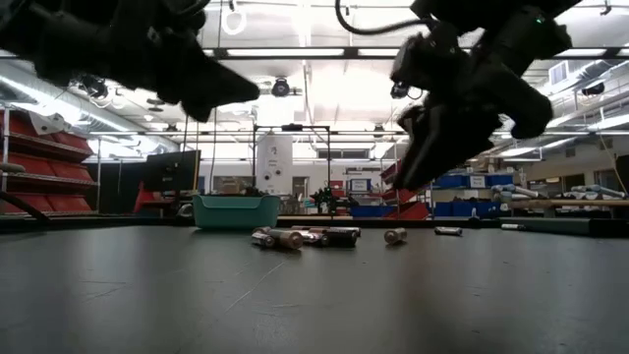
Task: Sort batteries
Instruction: Put the black battery into the yellow bin
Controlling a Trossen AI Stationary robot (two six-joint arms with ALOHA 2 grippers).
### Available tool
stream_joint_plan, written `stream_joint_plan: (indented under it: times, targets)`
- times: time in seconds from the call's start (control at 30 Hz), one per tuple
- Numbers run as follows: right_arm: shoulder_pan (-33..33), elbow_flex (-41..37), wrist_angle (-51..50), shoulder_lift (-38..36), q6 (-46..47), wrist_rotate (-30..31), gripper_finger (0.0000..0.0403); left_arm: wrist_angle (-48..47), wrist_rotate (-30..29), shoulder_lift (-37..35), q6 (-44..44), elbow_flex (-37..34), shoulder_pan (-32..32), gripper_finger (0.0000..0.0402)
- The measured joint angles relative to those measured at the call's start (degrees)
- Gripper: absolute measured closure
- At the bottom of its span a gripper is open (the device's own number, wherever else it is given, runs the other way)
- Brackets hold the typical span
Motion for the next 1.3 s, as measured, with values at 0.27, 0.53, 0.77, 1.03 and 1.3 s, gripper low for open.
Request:
stream_joint_plan:
  times: [0.27,0.53,0.77,1.03,1.3]
  targets:
    - [-2.60,0.94,-1.13,2.46,-9.06,-6.41,0.0242,4.93,-7.21,0.08,-6.79,-1.63,0.11,0.0337]
    - [-5.88,0.89,-0.22,5.02,-15.76,-9.69,0.0240,5.13,-8.40,0.14,-6.79,-1.35,0.09,0.0337]
    - [-8.41,1.07,0.36,9.89,-18.14,-11.82,0.0241,4.65,-8.32,0.14,-6.81,-1.35,-0.08,0.0337]
    - [-8.01,1.20,-0.58,11.36,-17.88,-7.41,0.0335,4.12,-6.88,0.16,-7.22,-1.35,-0.57,0.0337]
    - [-8.04,0.94,0.38,11.49,-16.17,-6.09,0.0399,4.15,-8.26,0.18,-8.30,-1.35,-0.39,0.0331]
